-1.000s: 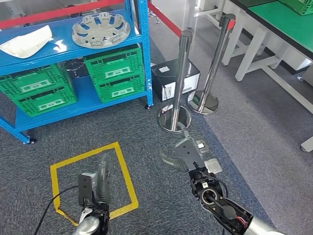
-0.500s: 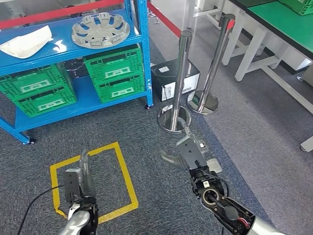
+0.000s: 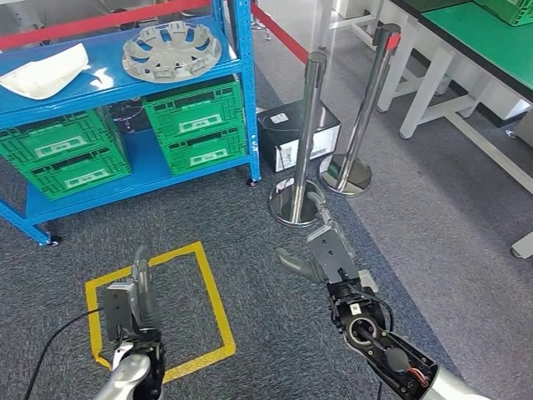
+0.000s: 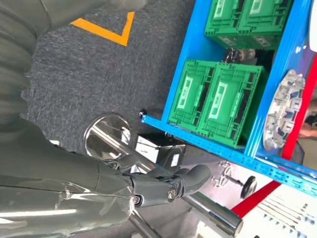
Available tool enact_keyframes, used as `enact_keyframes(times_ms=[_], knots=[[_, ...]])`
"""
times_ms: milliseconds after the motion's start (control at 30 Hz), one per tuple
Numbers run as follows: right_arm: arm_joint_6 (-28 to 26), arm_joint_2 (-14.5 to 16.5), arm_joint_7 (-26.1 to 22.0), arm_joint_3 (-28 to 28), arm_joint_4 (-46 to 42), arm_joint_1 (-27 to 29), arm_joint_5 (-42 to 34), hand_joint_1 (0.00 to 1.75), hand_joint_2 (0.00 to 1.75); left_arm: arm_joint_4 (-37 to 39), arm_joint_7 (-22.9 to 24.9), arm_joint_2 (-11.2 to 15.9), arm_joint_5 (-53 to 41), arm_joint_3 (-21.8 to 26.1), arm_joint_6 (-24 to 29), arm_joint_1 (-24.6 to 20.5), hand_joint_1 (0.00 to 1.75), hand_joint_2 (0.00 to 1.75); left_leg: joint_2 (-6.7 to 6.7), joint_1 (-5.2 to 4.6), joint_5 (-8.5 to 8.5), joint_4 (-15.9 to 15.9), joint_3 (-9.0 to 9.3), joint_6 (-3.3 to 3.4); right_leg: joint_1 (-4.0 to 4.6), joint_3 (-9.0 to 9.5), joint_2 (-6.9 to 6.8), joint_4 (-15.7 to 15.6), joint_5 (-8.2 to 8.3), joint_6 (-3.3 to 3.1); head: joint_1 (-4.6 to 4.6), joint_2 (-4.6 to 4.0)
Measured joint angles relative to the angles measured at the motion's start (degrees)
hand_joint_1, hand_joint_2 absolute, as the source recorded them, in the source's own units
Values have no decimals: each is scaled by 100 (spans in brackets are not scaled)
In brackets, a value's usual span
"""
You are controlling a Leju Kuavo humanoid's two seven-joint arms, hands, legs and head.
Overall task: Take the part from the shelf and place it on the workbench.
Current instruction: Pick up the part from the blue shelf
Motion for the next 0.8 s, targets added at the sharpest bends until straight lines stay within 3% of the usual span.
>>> enact_keyframes(times_ms=[800], knots=[[-60,-19,137,-10,-145,36,9,0,175,-440,137,82,-60,0,-112,67,0,0,0,0,0,1,0,0,0,-1,0,0,0,0,-2,-1]])
